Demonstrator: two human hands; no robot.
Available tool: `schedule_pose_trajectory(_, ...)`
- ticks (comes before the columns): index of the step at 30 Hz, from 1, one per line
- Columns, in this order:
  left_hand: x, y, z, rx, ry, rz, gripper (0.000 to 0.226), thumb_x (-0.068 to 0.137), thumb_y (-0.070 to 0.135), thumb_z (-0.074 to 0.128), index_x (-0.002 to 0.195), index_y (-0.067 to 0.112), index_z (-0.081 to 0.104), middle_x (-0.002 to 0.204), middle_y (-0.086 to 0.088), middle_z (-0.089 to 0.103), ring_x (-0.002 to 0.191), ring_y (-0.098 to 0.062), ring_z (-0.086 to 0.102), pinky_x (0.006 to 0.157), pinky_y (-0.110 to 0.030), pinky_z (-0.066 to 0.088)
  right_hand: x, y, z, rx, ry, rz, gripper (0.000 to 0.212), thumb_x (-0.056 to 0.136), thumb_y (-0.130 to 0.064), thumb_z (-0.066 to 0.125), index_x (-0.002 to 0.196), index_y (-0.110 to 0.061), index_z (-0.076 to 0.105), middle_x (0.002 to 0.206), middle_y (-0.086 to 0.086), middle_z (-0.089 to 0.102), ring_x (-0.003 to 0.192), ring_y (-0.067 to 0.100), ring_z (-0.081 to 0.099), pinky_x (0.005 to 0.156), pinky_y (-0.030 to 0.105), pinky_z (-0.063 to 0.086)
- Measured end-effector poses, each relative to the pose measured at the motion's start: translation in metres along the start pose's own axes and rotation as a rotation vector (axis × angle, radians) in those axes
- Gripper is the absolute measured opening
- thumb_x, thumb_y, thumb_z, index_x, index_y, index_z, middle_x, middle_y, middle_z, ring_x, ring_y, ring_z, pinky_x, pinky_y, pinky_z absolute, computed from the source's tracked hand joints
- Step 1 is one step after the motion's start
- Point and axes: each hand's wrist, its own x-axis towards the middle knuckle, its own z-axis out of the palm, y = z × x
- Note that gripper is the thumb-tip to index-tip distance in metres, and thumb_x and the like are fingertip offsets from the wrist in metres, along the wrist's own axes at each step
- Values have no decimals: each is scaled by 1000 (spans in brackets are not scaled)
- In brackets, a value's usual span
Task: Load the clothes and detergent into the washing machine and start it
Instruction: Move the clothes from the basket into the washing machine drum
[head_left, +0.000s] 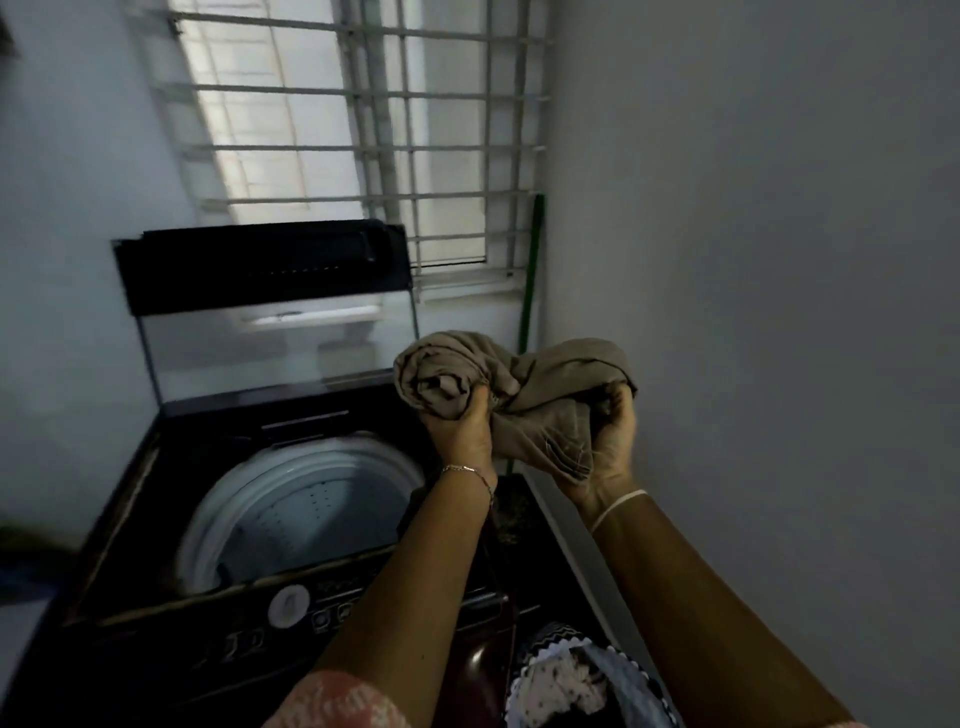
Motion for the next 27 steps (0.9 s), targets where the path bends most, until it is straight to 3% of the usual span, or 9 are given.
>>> schedule_pose_trajectory(4,21,30,-42,-64,69,13,71,76,8,77,138,15,43,131,-9,58,116,-24,58,101,-48,47,1,43,20,-33,-76,134,51,96,-41,39,82,-11,79,90,11,75,82,27,71,74,37,60)
schedule_pose_trajectory(8,47,60,-83,-116,131,70,75,76,4,76,140,14,40,135,-10,55,120,-25,56,103,-49,45,5,96,40,-83,-85,226,51,87,-46,53,121,-9,64,121,16,65,115,33,58,106,48,42)
schedule_pose_trajectory(11,71,79,-115,-133,142,114,77,74,5,78,141,14,40,136,-11,54,121,-26,56,104,-51,44,9,134,53,-115,-109,254,44,95,-42,43,114,-10,67,110,13,67,105,30,61,101,44,46)
schedule_pose_trajectory(14,91,96,-147,-129,165,118,73,78,2,75,140,15,39,137,-11,53,121,-26,55,105,-49,44,7,165,64,-138,-178,314,48,94,-39,40,83,-13,79,91,10,75,80,26,73,74,37,60)
schedule_pose_trajectory(16,107,107,-172,-109,153,101,77,79,3,74,143,19,35,140,-8,50,122,-24,53,106,-47,43,11,188,65,-179,-165,343,44,87,-36,44,74,-14,80,85,7,76,72,22,73,64,33,60)
schedule_pose_trajectory(20,138,112,-218,-37,88,-21,92,76,7,78,148,29,24,142,-3,48,122,-24,54,103,-51,44,23,228,51,-207,-111,357,44,90,-34,41,78,-18,79,86,6,75,76,23,71,71,30,59)
schedule_pose_trajectory(23,160,105,-239,-11,82,-78,96,71,6,80,148,29,26,141,-6,49,121,-27,55,101,-54,45,25,246,42,-237,-106,338,22,56,-35,68,68,-19,78,75,3,73,66,20,70,65,26,57)
schedule_pose_trajectory(25,170,97,-250,10,111,-126,89,74,7,78,146,25,30,137,-7,53,118,-27,57,98,-54,48,29,256,36,-229,-138,360,32,40,-32,79,69,-18,76,75,4,72,65,21,70,65,28,57)
schedule_pose_trajectory(27,178,89,-261,51,117,-189,81,72,13,80,141,21,39,131,-8,58,113,-27,61,91,-54,52,34,264,30,-224,-83,384,23,63,-34,73,76,-16,77,81,7,73,71,22,71,68,30,58)
